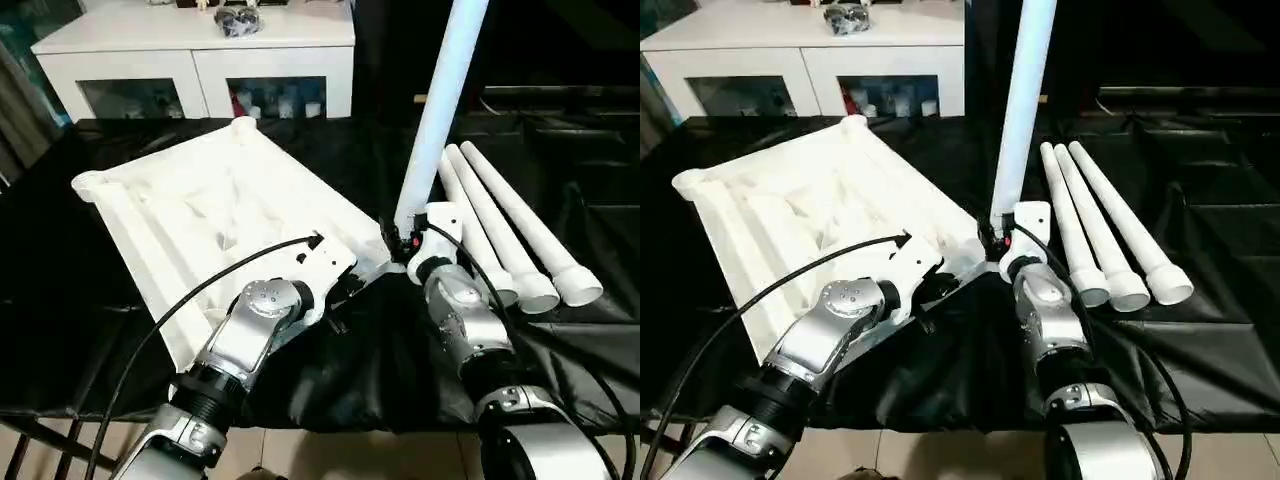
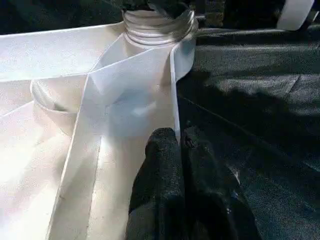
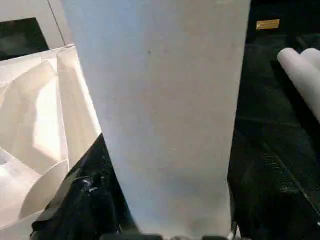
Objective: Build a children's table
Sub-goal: Rotate leg to tighten
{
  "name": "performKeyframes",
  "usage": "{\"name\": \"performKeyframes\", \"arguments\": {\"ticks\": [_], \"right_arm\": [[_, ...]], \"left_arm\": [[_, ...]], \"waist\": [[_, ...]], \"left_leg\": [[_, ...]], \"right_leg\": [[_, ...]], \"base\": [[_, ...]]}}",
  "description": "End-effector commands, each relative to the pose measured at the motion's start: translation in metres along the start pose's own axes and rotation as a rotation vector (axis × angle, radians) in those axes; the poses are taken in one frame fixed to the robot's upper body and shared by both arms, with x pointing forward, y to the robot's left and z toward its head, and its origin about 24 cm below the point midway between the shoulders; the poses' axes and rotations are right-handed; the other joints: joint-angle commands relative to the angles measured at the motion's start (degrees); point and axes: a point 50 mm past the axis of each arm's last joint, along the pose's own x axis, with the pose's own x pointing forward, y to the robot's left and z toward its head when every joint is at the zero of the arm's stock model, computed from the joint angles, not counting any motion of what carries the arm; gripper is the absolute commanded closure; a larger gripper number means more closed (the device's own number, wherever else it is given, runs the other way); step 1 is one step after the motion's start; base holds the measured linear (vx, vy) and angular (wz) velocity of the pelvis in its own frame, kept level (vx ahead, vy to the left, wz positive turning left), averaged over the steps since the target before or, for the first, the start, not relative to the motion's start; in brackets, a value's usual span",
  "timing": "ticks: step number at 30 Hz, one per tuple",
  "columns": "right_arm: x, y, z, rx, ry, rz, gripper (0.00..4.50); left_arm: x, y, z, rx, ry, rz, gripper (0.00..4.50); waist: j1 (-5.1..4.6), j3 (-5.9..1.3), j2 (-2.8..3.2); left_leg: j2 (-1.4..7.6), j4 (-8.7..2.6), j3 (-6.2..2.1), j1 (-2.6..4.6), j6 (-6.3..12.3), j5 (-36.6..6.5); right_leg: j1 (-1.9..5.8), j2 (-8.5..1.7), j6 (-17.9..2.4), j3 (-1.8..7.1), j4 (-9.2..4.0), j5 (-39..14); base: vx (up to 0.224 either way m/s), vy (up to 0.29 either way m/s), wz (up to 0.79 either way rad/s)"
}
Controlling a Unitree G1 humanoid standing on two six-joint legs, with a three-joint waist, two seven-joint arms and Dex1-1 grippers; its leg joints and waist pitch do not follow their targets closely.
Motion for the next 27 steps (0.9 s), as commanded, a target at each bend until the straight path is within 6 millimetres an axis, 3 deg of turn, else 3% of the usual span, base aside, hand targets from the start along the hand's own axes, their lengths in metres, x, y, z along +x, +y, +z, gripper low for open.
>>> {"name": "performKeyframes", "arguments": {"ticks": [1,4,6,8,10,13,21,27], "right_arm": [[-0.008,0.011,-0.037,0.049,0.153,0.024,1.96],[-0.007,0.011,-0.034,0.030,0.131,0.031,1.96],[-0.006,0.009,-0.030,0.047,0.112,0.049,1.26],[-0.005,0.008,-0.026,0.048,0.097,0.074,1.24],[-0.004,0.008,-0.022,0.030,0.087,0.108,1.06],[-0.005,0.005,-0.015,-0.014,0.078,0.199,0.80],[-0.020,-0.007,0.001,-0.129,0.062,0.481,0.75],[-0.036,-0.015,0.006,-0.203,0.084,0.642,0.75]], "left_arm": [[0.004,-0.014,0.020,0.080,-0.083,-0.095,4.50],[0.001,-0.015,0.017,0.103,-0.079,-0.133,4.50],[-0.001,-0.016,0.015,0.106,-0.075,-0.159,4.50],[-0.004,-0.015,0.013,0.109,-0.070,-0.176,4.50],[-0.006,-0.013,0.011,0.115,-0.066,-0.183,4.50],[-0.010,-0.008,0.008,0.132,-0.065,-0.193,4.50],[-0.026,-0.002,-0.001,0.165,-0.064,-0.268,4.50],[-0.034,0.001,-0.005,0.171,-0.059,-0.320,4.50]], "waist": [[0.19,-2.31,-0.37],[0.02,-2.44,-0.48],[-0.08,-2.54,-0.46],[-0.23,-2.62,-0.83],[0.27,-2.93,-0.58],[0.42,-3.14,-0.96],[0.99,-3.43,-1.14],[1.90,-3.17,-1.14]], "left_leg": [[4.57,-5.71,-2.56,0.98,-1.06,-24.44],[4.61,-5.79,-2.52,0.77,-1.07,-23.95],[4.63,-5.78,-2.46,0.52,-0.72,-22.63],[4.64,-5.67,-2.27,0.55,-0.03,-21.66],[4.75,-5.36,-2.02,0.46,1.03,-18.10],[4.74,-5.05,-1.86,0.15,3.18,-13.10],[4.90,-4.08,-1.54,0.12,7.42,-7.12],[5.10,-4.20,-1.40,0.47,6.69,-9.48]], "right_leg": [[0.80,-4.58,-9.46,2.83,-5.90,-24.20],[0.85,-4.52,-9.80,2.86,-5.75,-22.17],[1.07,-4.48,-10.44,2.85,-5.47,-19.87],[1.14,-4.47,-11.27,2.88,-5.41,-18.22],[1.36,-4.54,-12.69,2.97,-5.01,-14.16],[1.81,-4.25,-14.08,2.71,-4.11,-7.12],[1.86,-4.20,-16.04,2.63,-3.21,-0.24],[1.58,-4.09,-15.76,2.66,-3.53,-4.01]], "base": [[0.000,0.000,0.00],[0.000,0.000,0.00],[0.000,0.000,0.00],[0.000,0.000,0.00],[0.000,0.000,0.00],[0.000,0.000,0.00],[0.000,0.000,0.00],[0.000,0.000,0.00]]}}
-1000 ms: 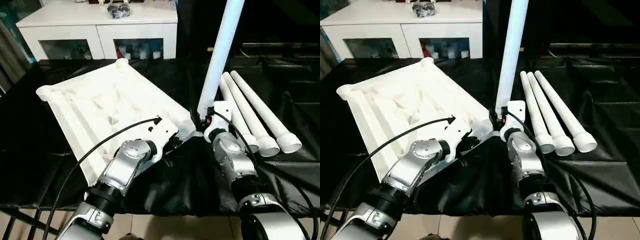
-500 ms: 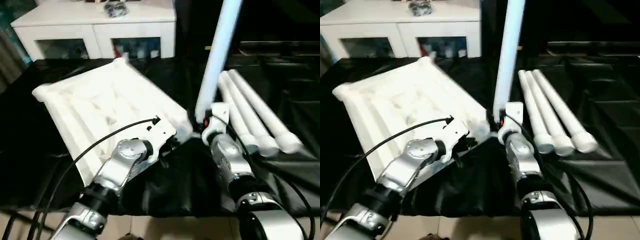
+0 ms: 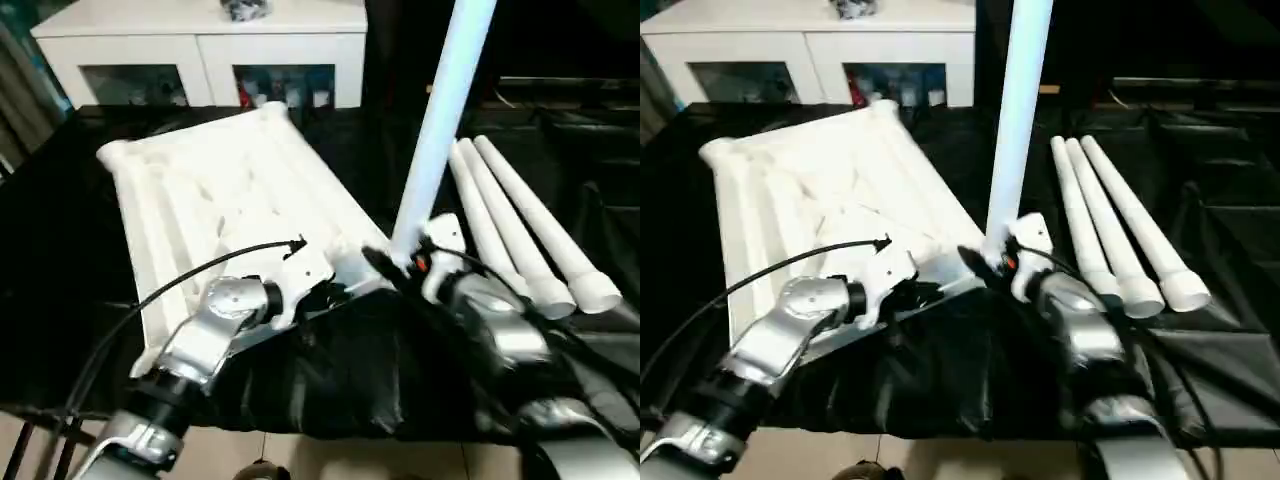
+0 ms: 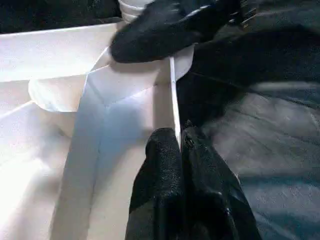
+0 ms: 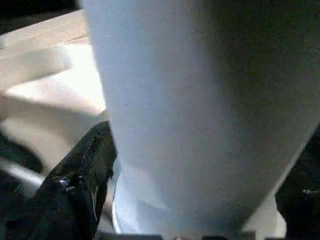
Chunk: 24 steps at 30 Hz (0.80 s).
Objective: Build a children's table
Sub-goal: Rotate leg to tighten
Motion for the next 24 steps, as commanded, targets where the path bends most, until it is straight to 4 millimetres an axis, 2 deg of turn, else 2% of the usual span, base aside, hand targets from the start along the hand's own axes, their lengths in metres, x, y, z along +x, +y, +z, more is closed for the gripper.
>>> {"name": "performKeyframes", "arguments": {"ticks": [1,2,5,9,11,13,16,18,19,21,23,24], "right_arm": [[-0.003,0.009,0.006,-0.052,0.017,0.145,0.75],[-0.010,0.010,0.006,-0.076,0.043,0.206,0.75],[-0.015,0.011,0.006,-0.081,0.062,0.254,0.75],[-0.025,0.012,0.010,-0.092,0.102,0.371,1.12],[-0.028,0.012,0.011,-0.095,0.121,0.407,1.22],[-0.029,0.013,0.011,-0.097,0.134,0.425,1.52],[-0.030,0.014,0.008,-0.088,0.152,0.443,1.68],[-0.031,0.015,0.007,-0.090,0.157,0.447,1.72],[-0.029,0.017,0.004,-0.081,0.160,0.435,1.74],[-0.029,0.018,0.002,-0.074,0.161,0.425,1.74],[-0.024,0.019,-0.001,-0.057,0.142,0.362,1.75],[-0.018,0.018,-0.003,-0.018,0.117,0.278,1.75]], "left_arm": [[0.003,-0.010,0.005,0.045,-0.023,-0.111,4.50],[-0.001,-0.011,0.002,0.043,-0.014,-0.148,4.50],[-0.004,-0.012,0.000,0.046,-0.009,-0.179,4.50],[-0.011,-0.012,-0.006,0.051,0.021,-0.255,4.50],[-0.014,-0.012,-0.008,0.058,0.038,-0.281,4.50],[-0.016,-0.011,-0.009,0.060,0.045,-0.293,4.50],[-0.018,-0.010,-0.011,0.065,0.055,-0.301,4.50],[-0.018,-0.009,-0.011,0.064,0.056,-0.300,4.50],[-0.018,-0.007,-0.011,0.057,0.054,-0.278,4.50],[-0.017,-0.006,-0.011,0.054,0.052,-0.268,4.50],[-0.014,-0.003,-0.010,0.041,0.046,-0.218,4.50],[-0.010,0.000,-0.009,0.031,0.055,-0.167,4.50]], "waist": [[0.10,-3.48,-0.87],[0.32,-3.55,-1.00],[0.46,-3.55,-0.92],[0.66,-3.46,-1.03],[0.73,-3.41,-1.00],[0.72,-3.43,-1.02],[0.74,-3.55,-0.95],[0.79,-3.61,-0.97],[0.82,-3.64,-1.18],[0.85,-3.62,-1.11],[0.90,-3.42,-1.08],[0.66,-3.29,-1.11]], "left_leg": [[4.94,-4.27,-1.62,1.52,6.06,-9.90],[5.00,-4.16,-1.50,1.56,5.95,-9.71],[5.08,-4.12,-1.45,1.45,6.25,-8.80],[5.18,-4.04,-1.15,1.54,5.90,-9.85],[5.19,-4.11,-1.08,1.55,5.01,-10.57],[5.19,-4.09,-1.06,1.59,4.73,-10.30],[5.13,-3.98,-1.03,1.62,4.69,-9.51],[5.14,-3.89,-1.03,1.59,4.86,-8.87],[5.12,-3.82,-0.99,1.56,5.05,-8.48],[5.11,-3.82,-0.97,1.58,5.08,-8.60],[5.13,-3.99,-1.02,1.66,4.39,-10.00],[5.15,-4.20,-1.01,1.62,4.08,-10.86]], "right_leg": [[2.62,-3.99,-15.51,2.66,-3.46,-4.48],[2.59,-4.02,-15.34,2.68,-3.33,-4.30],[2.54,-3.99,-15.47,2.66,-3.10,-3.25],[2.45,-4.05,-15.59,2.68,-3.32,-5.19],[2.45,-4.10,-15.30,2.68,-3.42,-7.03],[2.43,-4.04,-15.20,2.69,-3.37,-6.89],[2.42,-4.01,-15.50,2.67,-3.22,-5.78],[2.49,-4.06,-15.73,2.66,-3.09,-4.88],[2.52,-4.09,-15.84,2.65,-3.06,-4.45],[2.48,-4.07,-15.87,2.64,-3.07,-4.79],[2.35,-4.18,-15.59,2.71,-3.40,-6.79],[2.27,-4.13,-15.37,2.79,-3.49,-7.98]], "base": [[0.000,0.000,0.00],[0.000,0.000,0.00],[0.000,0.000,0.00],[0.000,0.000,0.00],[0.000,0.000,0.00],[0.000,0.000,0.00],[0.000,0.000,0.00],[0.000,0.000,0.00],[0.000,0.000,0.00],[0.000,0.000,0.00],[0.000,0.000,0.00],[0.000,0.000,0.00]]}}
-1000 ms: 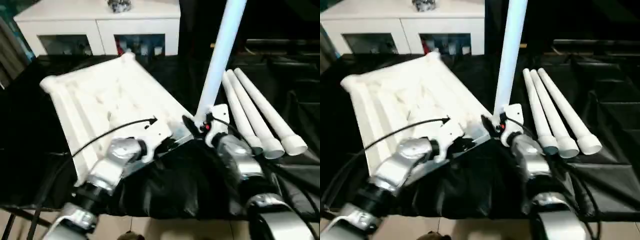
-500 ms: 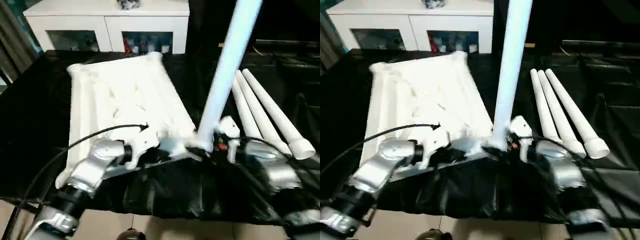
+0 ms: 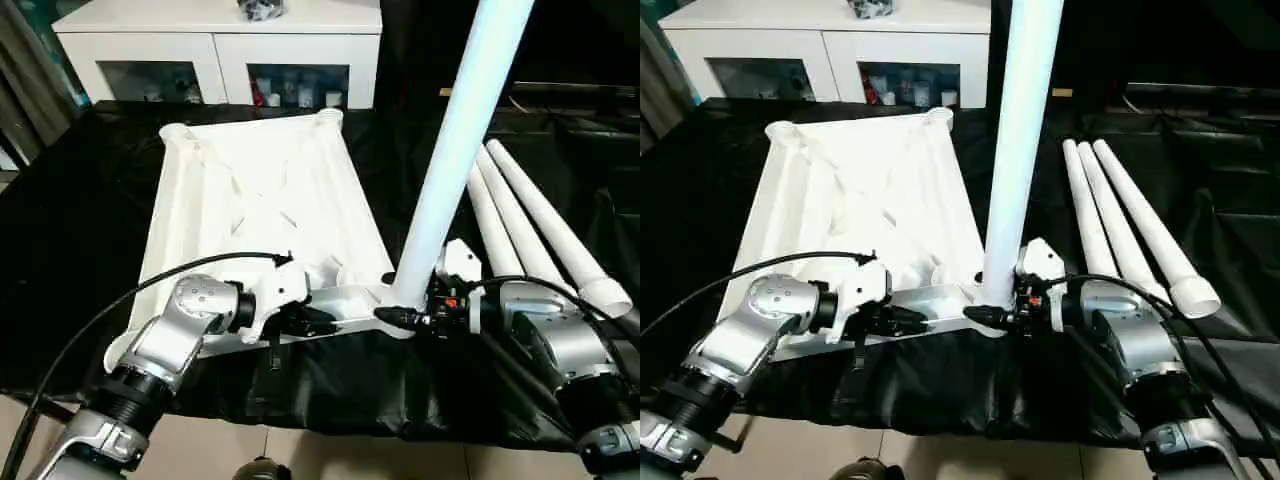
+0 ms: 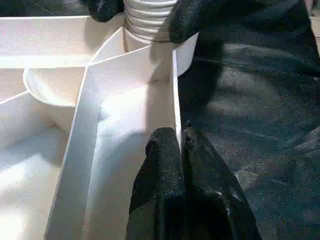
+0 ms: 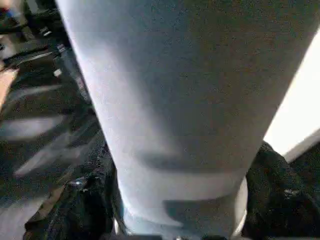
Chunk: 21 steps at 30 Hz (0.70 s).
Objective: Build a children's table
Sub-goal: Rotate leg to tighten
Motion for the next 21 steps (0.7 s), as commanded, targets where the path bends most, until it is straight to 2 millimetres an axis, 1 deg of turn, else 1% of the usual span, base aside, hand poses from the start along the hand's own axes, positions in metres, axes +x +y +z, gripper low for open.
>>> {"name": "performKeyframes", "arguments": {"ticks": [1,2,3,4,5,6,7,8,9,10,11,12,13,14,15,16,17,18,20,21], "right_arm": [[0.015,0.000,-0.006,0.062,-0.015,-0.106,1.75],[0.018,-0.001,-0.007,0.085,-0.029,-0.152,1.75],[0.025,-0.001,-0.009,0.113,-0.038,-0.218,1.75],[0.030,-0.001,-0.011,0.137,-0.041,-0.269,1.75],[0.043,0.002,-0.013,0.168,-0.056,-0.345,1.75],[0.044,0.002,-0.013,0.168,-0.056,-0.345,1.75],[0.054,0.005,-0.014,0.186,-0.061,-0.397,1.75],[0.055,0.005,-0.014,0.187,-0.061,-0.402,1.75],[0.067,0.009,-0.015,0.212,-0.057,-0.464,1.75],[0.074,0.012,-0.015,0.231,-0.059,-0.490,1.75],[0.074,0.012,-0.015,0.231,-0.059,-0.490,1.75],[0.077,0.013,-0.014,0.240,-0.062,-0.504,1.75],[0.080,0.014,-0.013,0.246,-0.068,-0.519,1.75],[0.080,0.014,-0.012,0.247,-0.076,-0.518,1.75],[0.080,0.014,-0.012,0.247,-0.081,-0.518,1.19],[0.079,0.013,-0.010,0.252,-0.089,-0.518,1.05],[0.074,0.008,-0.007,0.222,-0.087,-0.515,1.05],[0.074,0.008,-0.007,0.220,-0.087,-0.514,0.99],[0.068,0.004,-0.005,0.185,-0.083,-0.499,0.69],[0.066,0.003,-0.004,0.182,-0.085,-0.489,0.69]], "left_arm": [[0.014,0.004,0.003,-0.007,0.029,0.065,4.50],[0.016,0.007,0.004,-0.014,0.031,0.102,4.50],[0.022,0.009,0.007,-0.039,0.022,0.153,4.50],[0.026,0.012,0.010,-0.049,0.018,0.196,4.50],[0.037,0.014,0.016,-0.082,0.008,0.259,4.50],[0.037,0.014,0.016,-0.082,0.008,0.259,4.50],[0.046,0.015,0.020,-0.104,-0.001,0.302,4.50],[0.047,0.015,0.020,-0.106,-0.002,0.306,4.50],[0.058,0.014,0.026,-0.117,-0.018,0.338,4.50],[0.064,0.012,0.030,-0.110,-0.032,0.345,4.50],[0.064,0.012,0.030,-0.110,-0.032,0.345,4.50],[0.068,0.010,0.033,-0.105,-0.043,0.335,4.50],[0.073,0.006,0.037,-0.089,-0.053,0.318,4.50],[0.074,0.004,0.038,-0.068,-0.056,0.305,4.50],[0.074,0.003,0.039,-0.053,-0.057,0.298,4.50],[0.074,0.002,0.039,-0.044,-0.055,0.289,4.50],[0.071,0.000,0.038,-0.021,-0.071,0.257,4.50],[0.071,0.000,0.038,-0.021,-0.071,0.255,4.50],[0.066,-0.002,0.036,0.002,-0.067,0.227,4.50],[0.064,-0.002,0.034,0.014,-0.066,0.212,4.50]], "waist": [[-0.44,-2.97,-0.64],[-0.56,-2.91,-0.82],[-0.59,-2.89,-0.66],[-1.07,-2.44,-0.61],[-1.21,-2.34,-0.62],[-1.21,-2.34,-0.62],[-1.55,-2.24,-0.74],[-1.77,-2.12,-0.59],[-1.81,-2.08,-0.49],[-2.15,-1.92,-0.66],[-2.25,-1.92,-0.61],[-2.25,-1.92,-0.61],[-2.28,-2.28,-0.55],[-2.35,-2.32,-0.44],[-2.36,-2.35,-0.37],[-2.46,-2.42,-0.32],[-2.53,-2.43,-0.24],[-2.60,-2.47,-0.22],[-2.74,-2.68,-0.30],[-2.83,-2.69,-0.31]], "left_leg": [[4.59,-4.89,-2.02,1.56,2.64,-13.63],[4.48,-4.98,-2.15,1.96,0.73,-16.50],[4.46,-5.05,-2.19,2.16,0.03,-17.59],[4.46,-5.36,-2.31,2.19,-1.38,-19.94],[4.42,-5.45,-2.58,2.62,-2.44,-22.54],[4.42,-5.45,-2.58,2.62,-2.44,-22.54],[4.30,-5.55,-2.92,2.74,-3.32,-24.95],[4.25,-5.64,-2.98,2.92,-3.58,-25.89],[4.21,-5.69,-3.10,2.98,-3.75,-26.49],[4.03,-5.72,-3.15,3.14,-4.00,-27.96],[3.88,-5.66,-3.15,3.62,-3.87,-29.02],[3.88,-5.66,-3.15,3.62,-3.87,-29.02],[3.99,-6.03,-3.35,3.33,-3.43,-27.97],[4.16,-6.33,-3.34,3.12,-3.29,-27.28],[4.20,-6.41,-3.31,3.08,-3.22,-27.26],[4.26,-6.51,-3.22,3.08,-3.30,-27.45],[4.32,-6.64,-3.19,2.99,-3.34,-27.46],[4.32,-6.67,-3.15,2.96,-3.34,-27.57],[4.44,-6.77,-3.07,2.52,-2.83,-25.37],[4.40,-6.71,-2.99,2.39,-2.64,-24.69]], "right_leg": [[1.95,-4.13,-14.46,2.73,-4.43,-12.71],[1.93,-4.32,-13.29,2.79,-4.90,-17.45],[1.81,-4.40,-12.72,2.87,-5.11,-19.31],[1.54,-4.41,-11.63,2.91,-5.52,-22.98],[1.42,-4.55,-10.20,2.84,-6.01,-26.84],[1.42,-4.55,-10.20,2.84,-6.01,-26.84],[1.41,-4.72,-8.40,2.76,-6.46,-30.74],[1.09,-4.67,-7.52,2.77,-6.83,-32.05],[1.08,-4.63,-7.11,2.69,-6.92,-32.52],[0.90,-4.52,-6.18,2.54,-7.30,-34.35],[0.66,-4.54,-5.25,2.42,-7.81,-36.01],[0.66,-4.54,-5.25,2.42,-7.81,-36.01],[1.16,-4.59,-4.91,2.45,-7.71,-34.01],[1.20,-4.40,-5.30,2.52,-7.54,-31.24],[1.22,-4.32,-5.53,2.56,-7.48,-29.97],[1.23,-4.22,-6.32,2.61,-7.23,-27.43],[1.34,-4.18,-7.11,2.63,-7.04,-25.22],[1.40,-4.15,-7.47,2.63,-6.93,-24.24],[1.89,-4.24,-8.91,2.74,-6.35,-19.65],[1.98,-4.27,-9.28,2.78,-6.27,-18.73]], "base": [[0.000,0.000,0.00],[0.000,0.000,0.00],[0.000,0.000,0.00],[0.000,0.000,0.00],[0.000,0.000,0.00],[0.000,0.000,0.00],[0.000,0.000,0.00],[0.000,0.000,0.00],[0.000,0.000,0.00],[0.000,0.000,0.00],[0.000,0.000,0.00],[0.000,0.000,0.00],[0.000,0.000,0.00],[0.000,0.000,0.00],[0.000,0.000,0.00],[0.000,0.000,0.00],[0.000,0.000,0.00],[0.000,0.000,0.00],[0.000,0.000,0.00],[0.000,0.000,0.00]]}}
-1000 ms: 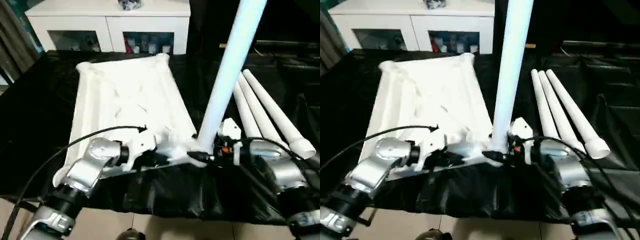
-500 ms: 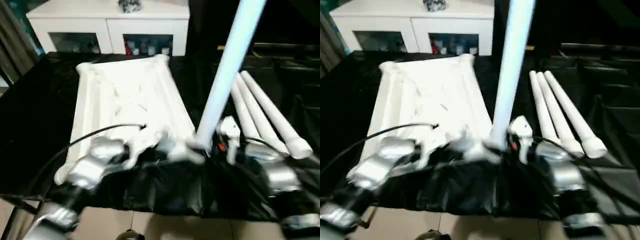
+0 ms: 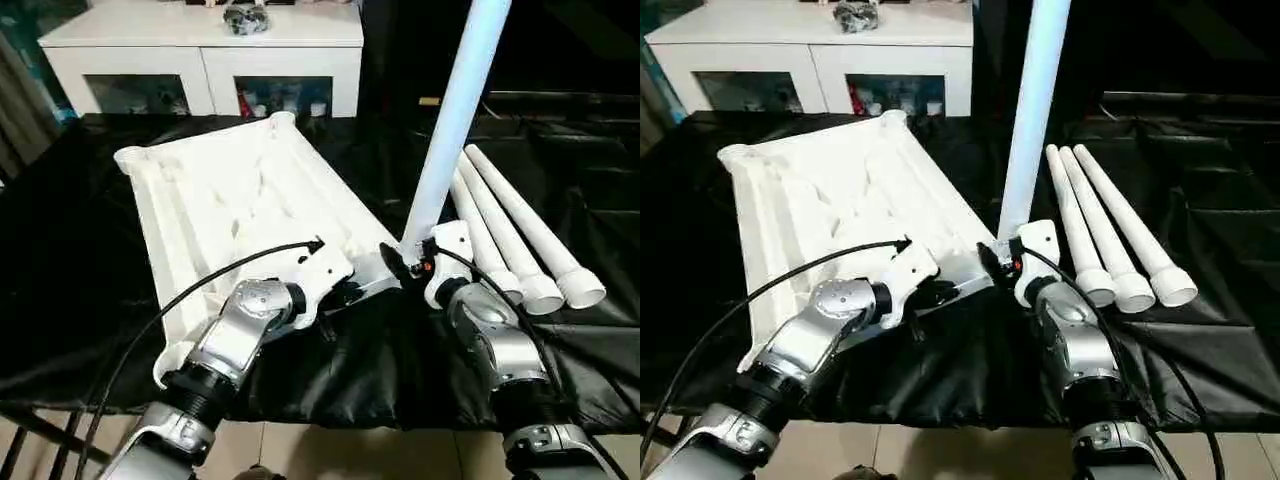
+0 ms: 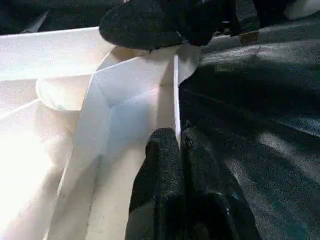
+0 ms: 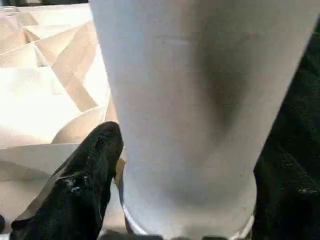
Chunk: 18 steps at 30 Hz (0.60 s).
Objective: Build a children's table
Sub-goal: Rotate leg to tighten
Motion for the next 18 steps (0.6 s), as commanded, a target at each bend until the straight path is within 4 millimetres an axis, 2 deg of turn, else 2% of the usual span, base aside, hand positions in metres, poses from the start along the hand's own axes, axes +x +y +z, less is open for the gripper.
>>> {"name": "performKeyframes", "arguments": {"ticks": [1,3,4,5,6,8,9,10,11,13,14,15,16,17,18], "right_arm": [[0.006,0.029,-0.003,-0.011,0.039,0.234,0.69],[0.004,0.028,-0.001,-0.026,0.040,0.265,0.69],[-0.001,0.024,0.001,-0.054,0.044,0.330,0.69],[-0.003,0.023,0.002,-0.061,0.046,0.355,0.69],[-0.009,0.020,0.004,-0.076,0.054,0.430,0.69],[-0.019,0.017,0.005,-0.099,0.075,0.541,0.69],[-0.019,0.016,0.005,-0.099,0.075,0.542,0.69],[-0.024,0.015,0.006,-0.115,0.090,0.600,0.69],[-0.025,0.015,0.006,-0.118,0.094,0.613,0.69],[-0.035,0.011,0.006,-0.146,0.138,0.716,0.69],[-0.036,0.010,0.006,-0.154,0.148,0.735,0.69],[-0.038,0.008,0.007,-0.170,0.159,0.760,0.93],[-0.039,0.007,0.008,-0.177,0.166,0.774,1.01],[-0.040,0.007,0.008,-0.182,0.171,0.785,1.04],[-0.041,0.005,0.010,-0.191,0.182,0.807,1.12]], "left_arm": [[0.004,-0.014,0.012,0.078,-0.057,-0.107,4.50],[0.001,-0.013,0.010,0.086,-0.054,-0.124,4.50],[-0.006,-0.012,0.005,0.088,-0.044,-0.154,4.50],[-0.008,-0.011,0.004,0.088,-0.040,-0.162,4.50],[-0.015,-0.010,0.000,0.089,-0.037,-0.195,4.50],[-0.024,-0.007,-0.004,0.086,-0.031,-0.231,4.50],[-0.024,-0.007,-0.004,0.086,-0.031,-0.232,4.50],[-0.028,-0.006,-0.006,0.083,-0.027,-0.254,4.50],[-0.029,-0.006,-0.006,0.083,-0.025,-0.259,4.50],[-0.038,-0.004,-0.010,0.083,-0.008,-0.312,4.50],[-0.040,-0.004,-0.011,0.084,-0.001,-0.323,4.50],[-0.044,-0.003,-0.013,0.086,0.009,-0.344,4.50],[-0.046,-0.002,-0.014,0.085,0.014,-0.357,4.50],[-0.047,-0.002,-0.014,0.085,0.018,-0.366,4.50],[-0.050,-0.001,-0.015,0.084,0.025,-0.383,4.50]], "waist": [[-0.11,-2.85,-0.35],[-0.02,-2.89,-0.49],[0.12,-3.13,-0.54],[0.26,-3.28,-0.90],[0.40,-3.37,-0.79],[0.76,-3.87,-0.94],[0.76,-3.87,-0.94],[1.20,-4.06,-0.68],[1.62,-4.16,-0.88],[2.21,-4.23,-0.93],[2.28,-4.00,-0.79],[2.31,-3.88,-0.79],[2.32,-3.67,-0.82],[2.32,-3.67,-0.82],[2.39,-3.52,-0.70]], "left_leg": [[4.60,-5.82,-2.94,1.06,-2.02,-23.97],[4.59,-5.62,-2.76,0.93,-1.04,-21.94],[4.59,-5.45,-2.70,0.72,-0.28,-19.55],[4.64,-5.14,-2.44,0.63,1.08,-16.90],[4.65,-4.98,-2.34,0.66,1.58,-15.60],[4.67,-4.22,-2.15,0.26,4.43,-8.90],[4.67,-4.22,-2.15,0.26,4.43,-8.90],[4.71,-3.59,-1.73,0.40,6.61,-4.54],[4.55,-3.12,-1.66,0.03,7.65,-3.17],[4.59,-2.95,-1.68,-0.01,8.67,-3.01],[4.72,-3.04,-1.63,-0.03,8.72,-4.00],[4.75,-3.11,-1.63,-0.02,8.42,-4.82],[4.82,-3.37,-1.66,0.01,7.35,-7.02],[4.82,-3.37,-1.66,0.01,7.35,-7.02],[4.94,-3.72,-1.75,0.33,5.27,-9.99]], "right_leg": [[0.51,-4.33,-9.85,2.71,-4.33,-18.09],[0.75,-4.46,-10.44,2.81,-4.29,-17.18],[1.10,-4.51,-10.91,2.78,-4.02,-15.19],[1.15,-4.55,-11.67,2.86,-3.71,-12.80],[1.14,-4.52,-12.10,2.87,-3.56,-11.44],[1.52,-4.20,-14.24,2.62,-2.33,-2.96],[1.52,-4.20,-14.24,2.62,-2.33,-2.96],[1.14,-3.97,-16.33,2.50,-1.47,3.50],[1.25,-3.99,-16.80,2.46,-1.07,5.62],[1.31,-4.02,-16.78,2.28,-0.92,4.73],[0.99,-3.98,-16.70,2.30,-1.15,2.54],[0.95,-4.00,-16.56,2.30,-1.33,0.95],[0.93,-4.00,-16.14,2.36,-1.66,-2.75],[0.93,-4.00,-16.14,2.36,-1.66,-2.75],[0.76,-3.99,-15.59,2.41,-2.04,-7.37]], "base": [[0.000,0.000,0.00],[0.000,0.000,0.00],[0.000,0.000,0.00],[0.000,0.000,0.00],[0.000,0.000,0.00],[0.054,-0.026,-0.01],[0.052,-0.022,0.02],[0.000,0.000,0.00],[0.000,0.000,0.00],[0.000,0.000,0.00],[0.000,0.000,0.00],[0.000,0.000,0.00],[0.000,0.000,0.00],[0.000,0.000,0.00],[0.000,0.000,0.00]]}}
